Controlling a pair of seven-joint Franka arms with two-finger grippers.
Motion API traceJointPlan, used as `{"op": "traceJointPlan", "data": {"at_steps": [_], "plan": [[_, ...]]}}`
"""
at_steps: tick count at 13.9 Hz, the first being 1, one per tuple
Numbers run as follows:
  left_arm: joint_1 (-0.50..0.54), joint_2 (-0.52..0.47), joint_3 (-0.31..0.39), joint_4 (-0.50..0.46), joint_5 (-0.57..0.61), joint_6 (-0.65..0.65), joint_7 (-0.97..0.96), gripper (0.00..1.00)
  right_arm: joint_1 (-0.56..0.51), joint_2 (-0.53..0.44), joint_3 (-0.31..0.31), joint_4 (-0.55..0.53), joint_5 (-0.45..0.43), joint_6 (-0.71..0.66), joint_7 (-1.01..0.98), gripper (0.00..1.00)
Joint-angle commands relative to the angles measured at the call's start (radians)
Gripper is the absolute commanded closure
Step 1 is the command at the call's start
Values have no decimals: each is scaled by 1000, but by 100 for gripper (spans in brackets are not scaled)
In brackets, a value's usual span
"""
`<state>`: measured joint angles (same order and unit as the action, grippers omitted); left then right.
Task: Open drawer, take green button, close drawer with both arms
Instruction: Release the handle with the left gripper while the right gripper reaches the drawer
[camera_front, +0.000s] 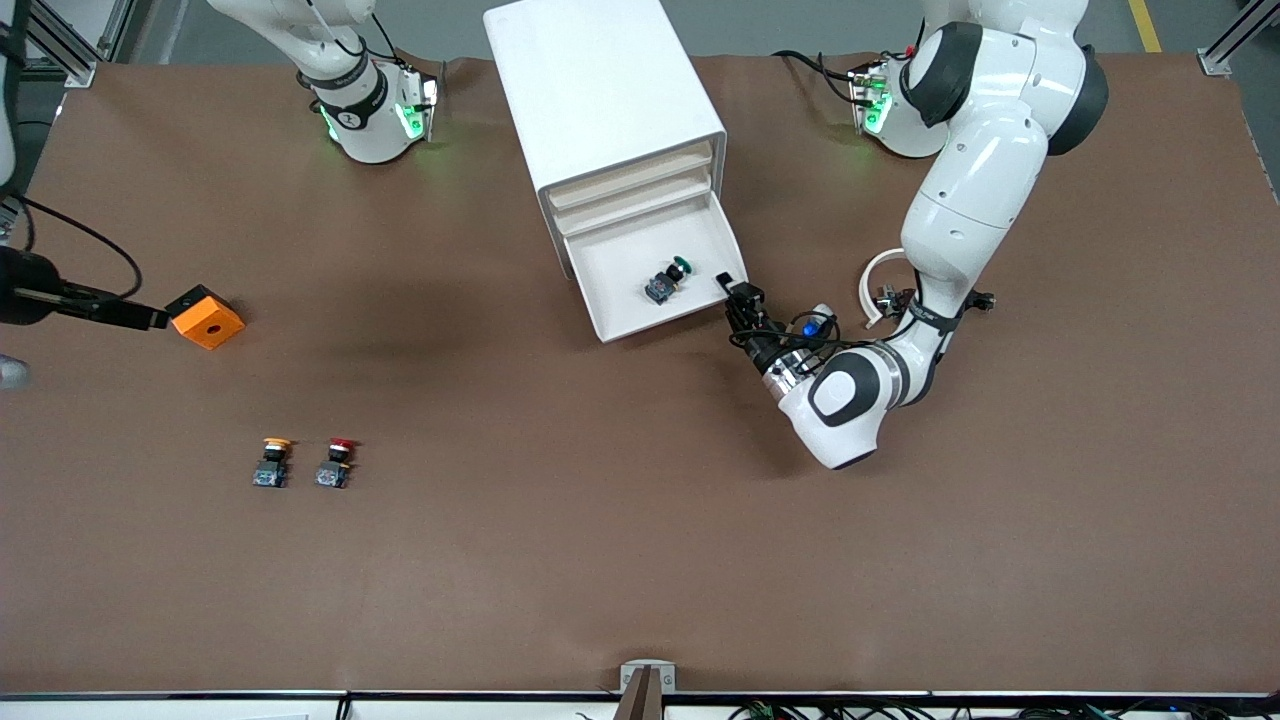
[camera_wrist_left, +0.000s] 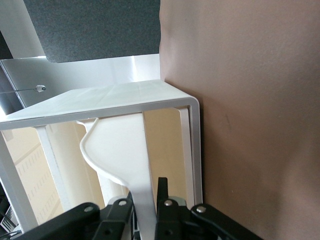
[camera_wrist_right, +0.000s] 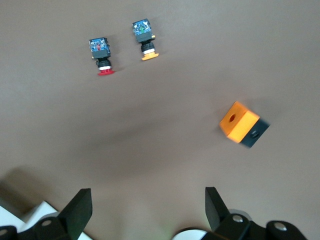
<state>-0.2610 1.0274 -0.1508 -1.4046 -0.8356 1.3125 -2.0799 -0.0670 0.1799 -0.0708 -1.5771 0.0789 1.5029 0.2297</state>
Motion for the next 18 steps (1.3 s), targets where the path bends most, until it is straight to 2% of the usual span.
{"op": "traceJointPlan", "data": {"at_steps": [1, 2, 5, 7, 11, 16, 18], "plan": [[3, -3, 2, 1, -19, 5, 12, 82, 145, -23, 3, -4, 4, 0, 248, 0], [0, -3, 2, 1, -17, 7, 12, 75, 194, -25, 3, 0, 12, 5, 337, 0], [-4, -4, 4, 2, -13, 14, 9, 0, 367, -25, 3, 5, 48, 68, 630, 0], [-3, -7, 4, 9, -10, 16, 12, 0, 468, -25, 3, 0, 91, 80, 748, 0], [3, -15, 13, 48, 4, 17, 87, 0, 631, -10, 3, -14, 94, 160, 881, 0], [52, -30, 13, 93, 118, 18, 373, 0, 772, 68, 2, -17, 96, 273, 1003, 0], [71, -41, 11, 110, 170, 65, 522, 0, 823, 91, 2, -17, 90, 304, 1071, 0]]}}
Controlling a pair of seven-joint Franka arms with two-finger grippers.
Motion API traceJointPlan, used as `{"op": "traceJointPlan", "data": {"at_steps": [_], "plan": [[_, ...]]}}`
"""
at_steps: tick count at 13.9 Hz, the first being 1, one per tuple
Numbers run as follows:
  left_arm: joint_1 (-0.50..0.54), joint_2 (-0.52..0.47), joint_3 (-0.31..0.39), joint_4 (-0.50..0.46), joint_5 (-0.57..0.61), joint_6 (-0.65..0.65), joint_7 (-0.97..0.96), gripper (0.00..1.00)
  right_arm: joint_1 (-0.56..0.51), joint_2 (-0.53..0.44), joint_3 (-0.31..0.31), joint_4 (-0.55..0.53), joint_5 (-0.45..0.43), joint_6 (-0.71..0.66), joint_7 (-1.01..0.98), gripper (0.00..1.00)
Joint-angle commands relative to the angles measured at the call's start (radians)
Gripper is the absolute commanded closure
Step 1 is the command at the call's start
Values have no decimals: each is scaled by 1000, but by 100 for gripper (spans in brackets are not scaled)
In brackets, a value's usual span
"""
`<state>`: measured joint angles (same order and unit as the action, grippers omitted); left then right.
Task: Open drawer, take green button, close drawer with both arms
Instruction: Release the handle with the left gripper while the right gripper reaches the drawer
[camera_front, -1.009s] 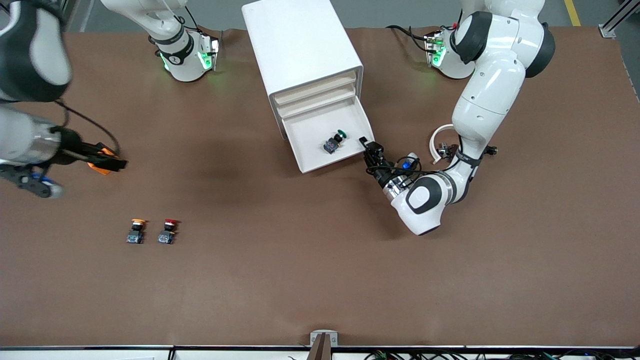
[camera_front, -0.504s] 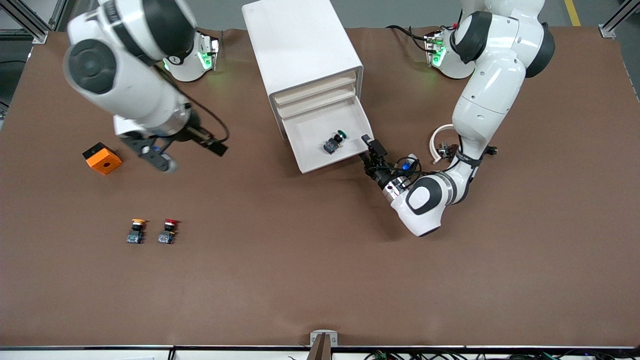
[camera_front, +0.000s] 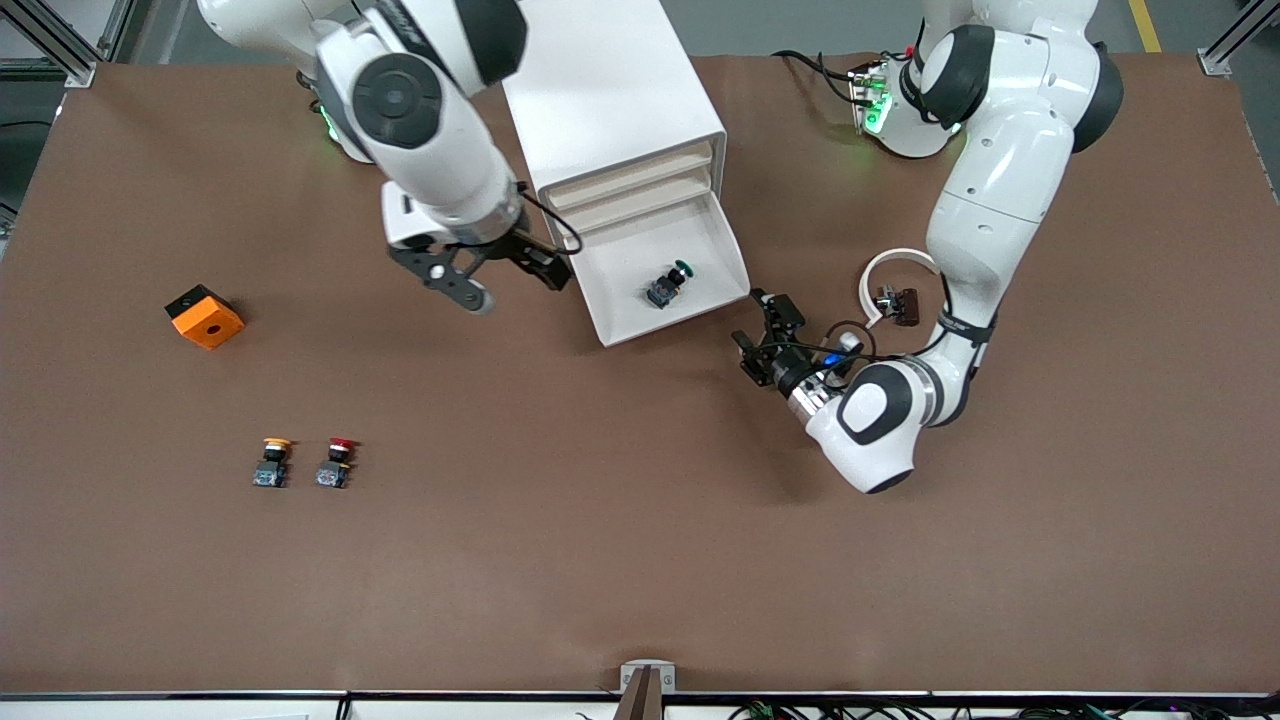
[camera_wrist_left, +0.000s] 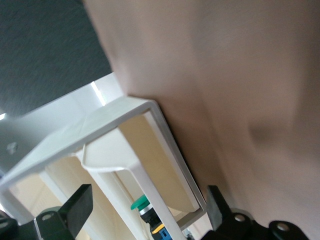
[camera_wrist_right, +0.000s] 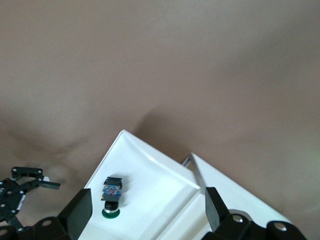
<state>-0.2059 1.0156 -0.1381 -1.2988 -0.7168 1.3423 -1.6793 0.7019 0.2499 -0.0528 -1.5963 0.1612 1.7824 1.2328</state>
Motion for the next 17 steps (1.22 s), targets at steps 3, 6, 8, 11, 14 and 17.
{"op": "traceJointPlan", "data": {"at_steps": [3, 6, 8, 11, 14, 17], "plan": [[36, -45, -3, 3, 126, 132, 349, 0, 128, 29, -18, 2, -26, 31, 166, 0], [52, -46, -2, 3, 189, 181, 495, 0, 145, 51, -16, 4, -31, 90, 229, 0], [54, -51, -2, 3, 224, 236, 559, 0, 157, 78, -16, 4, -31, 153, 260, 0], [53, -77, -8, 4, 273, 323, 656, 0, 186, 138, -16, 13, -60, 239, 297, 0], [51, -115, -3, 44, 277, 368, 730, 0, 205, 204, -16, 16, -52, 285, 284, 0], [49, -161, -3, 62, 322, 400, 782, 0, 237, 259, -15, 19, -46, 313, 294, 0]]}}
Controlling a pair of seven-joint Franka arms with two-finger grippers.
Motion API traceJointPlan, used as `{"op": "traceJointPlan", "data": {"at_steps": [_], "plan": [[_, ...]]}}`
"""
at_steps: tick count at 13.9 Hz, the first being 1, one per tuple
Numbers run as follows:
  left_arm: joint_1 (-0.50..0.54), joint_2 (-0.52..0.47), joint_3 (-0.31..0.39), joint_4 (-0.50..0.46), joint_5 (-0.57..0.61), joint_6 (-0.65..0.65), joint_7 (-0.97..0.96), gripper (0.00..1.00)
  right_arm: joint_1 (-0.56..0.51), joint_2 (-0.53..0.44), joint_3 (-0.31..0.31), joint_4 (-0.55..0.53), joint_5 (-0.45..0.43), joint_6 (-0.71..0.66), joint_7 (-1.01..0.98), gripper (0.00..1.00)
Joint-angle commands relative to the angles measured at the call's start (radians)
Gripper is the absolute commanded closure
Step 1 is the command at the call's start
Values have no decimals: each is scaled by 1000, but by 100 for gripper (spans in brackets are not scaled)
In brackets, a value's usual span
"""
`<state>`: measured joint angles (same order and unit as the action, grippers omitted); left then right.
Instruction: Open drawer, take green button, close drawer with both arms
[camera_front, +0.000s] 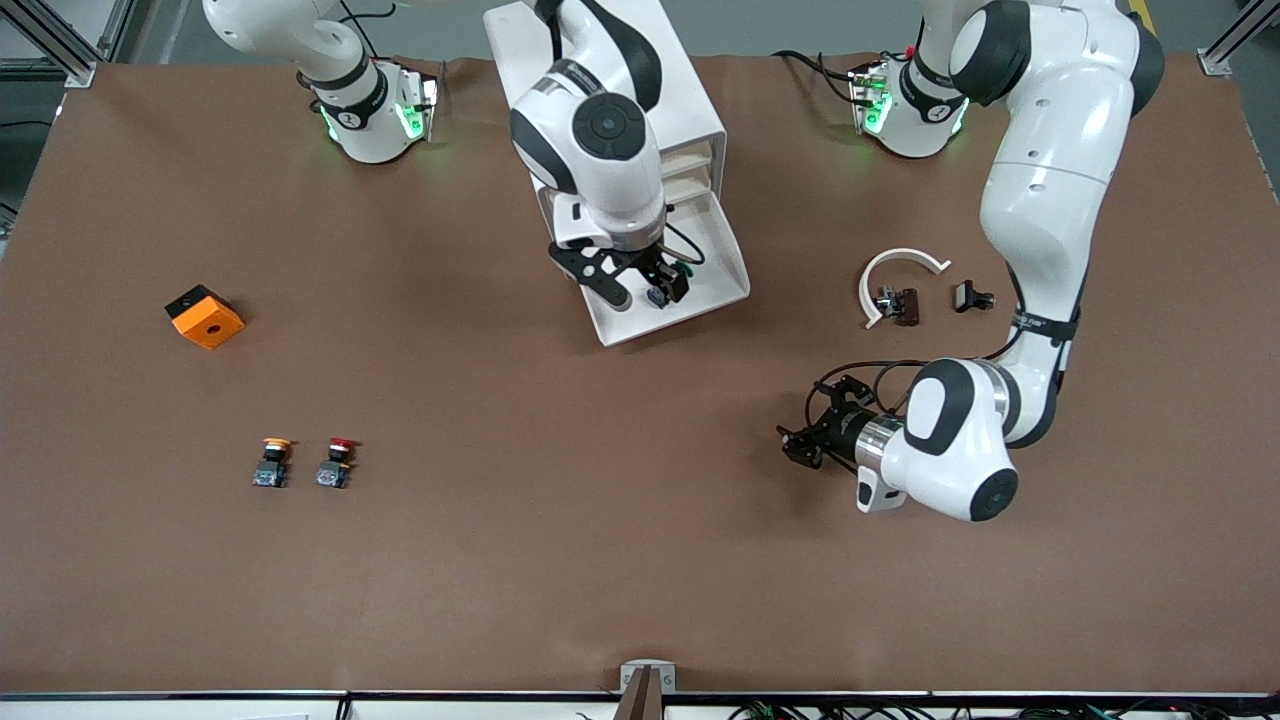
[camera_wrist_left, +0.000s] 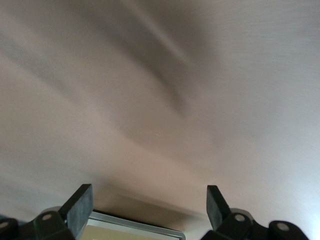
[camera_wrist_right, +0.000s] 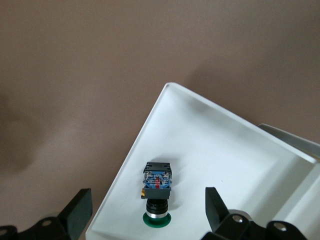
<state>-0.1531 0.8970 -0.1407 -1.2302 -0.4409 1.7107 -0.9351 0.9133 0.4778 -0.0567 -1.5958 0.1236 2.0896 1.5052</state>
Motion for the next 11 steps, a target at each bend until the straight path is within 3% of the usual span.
{"op": "traceJointPlan", "data": {"at_steps": [1, 6, 11], "plan": [[-8, -50, 0, -6, 88, 67, 48, 0, 25, 44, -11, 20, -6, 9, 20, 0], [-49, -59, 6, -6, 223, 314, 42, 0, 85, 117, -12, 39, -15, 49, 39, 0], [-49, -72, 6, -8, 226, 371, 44, 0, 91, 157, -15, 57, -25, 56, 39, 0]]}}
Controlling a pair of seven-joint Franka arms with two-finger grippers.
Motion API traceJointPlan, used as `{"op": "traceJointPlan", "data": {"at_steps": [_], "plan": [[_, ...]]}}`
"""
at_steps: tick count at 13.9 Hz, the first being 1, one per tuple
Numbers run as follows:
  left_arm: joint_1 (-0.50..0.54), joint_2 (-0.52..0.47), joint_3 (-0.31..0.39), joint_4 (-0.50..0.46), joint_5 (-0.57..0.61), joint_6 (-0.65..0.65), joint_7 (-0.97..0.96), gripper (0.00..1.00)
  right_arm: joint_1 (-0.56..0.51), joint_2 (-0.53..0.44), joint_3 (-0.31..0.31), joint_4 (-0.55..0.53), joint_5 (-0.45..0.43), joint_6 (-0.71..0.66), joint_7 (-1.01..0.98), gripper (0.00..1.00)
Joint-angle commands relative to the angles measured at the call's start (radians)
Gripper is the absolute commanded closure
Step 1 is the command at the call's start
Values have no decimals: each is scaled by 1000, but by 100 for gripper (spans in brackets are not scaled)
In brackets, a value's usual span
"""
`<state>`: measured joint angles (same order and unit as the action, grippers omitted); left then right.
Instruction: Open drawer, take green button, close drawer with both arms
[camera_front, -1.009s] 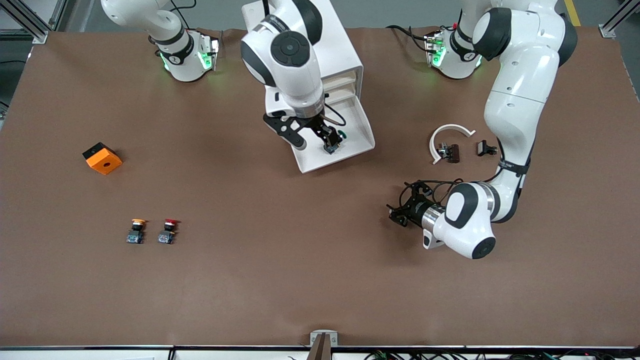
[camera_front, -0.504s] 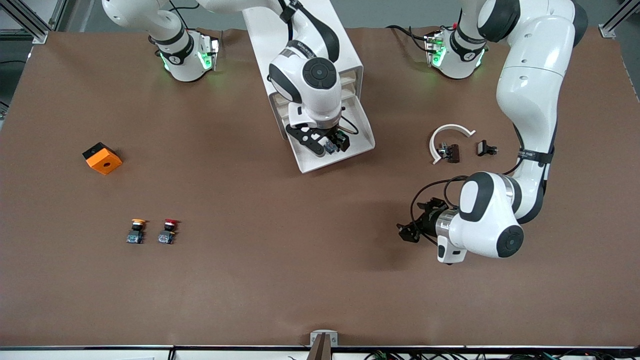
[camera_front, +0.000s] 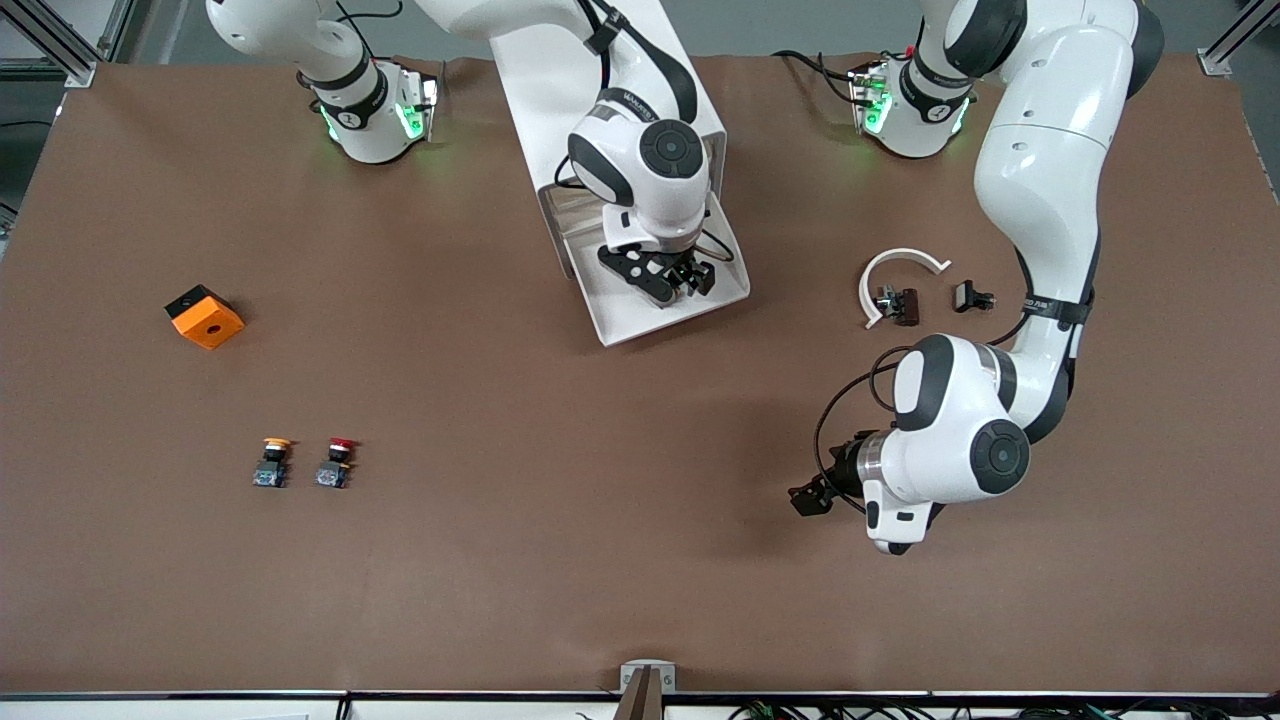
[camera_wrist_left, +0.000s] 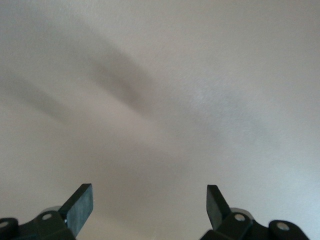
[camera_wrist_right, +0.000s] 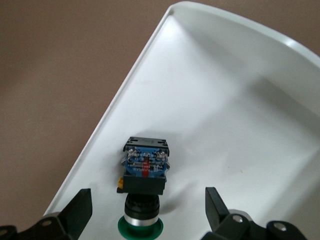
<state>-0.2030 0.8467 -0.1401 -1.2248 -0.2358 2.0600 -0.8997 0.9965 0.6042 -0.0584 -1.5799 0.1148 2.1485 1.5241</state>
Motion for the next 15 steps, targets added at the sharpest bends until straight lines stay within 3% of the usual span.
{"op": "traceJointPlan", "data": {"at_steps": [1, 5, 15], "plan": [[2, -21, 5, -12, 33, 25, 10, 0, 5, 45, -17, 57, -20, -2, 19, 0], [-2, -23, 1, -13, 144, 31, 12, 0, -7, 54, -18, 67, -26, -1, 19, 0], [-2, -53, -10, -16, 159, 31, 18, 0, -6, 54, -20, 63, -38, -1, 31, 0]]}}
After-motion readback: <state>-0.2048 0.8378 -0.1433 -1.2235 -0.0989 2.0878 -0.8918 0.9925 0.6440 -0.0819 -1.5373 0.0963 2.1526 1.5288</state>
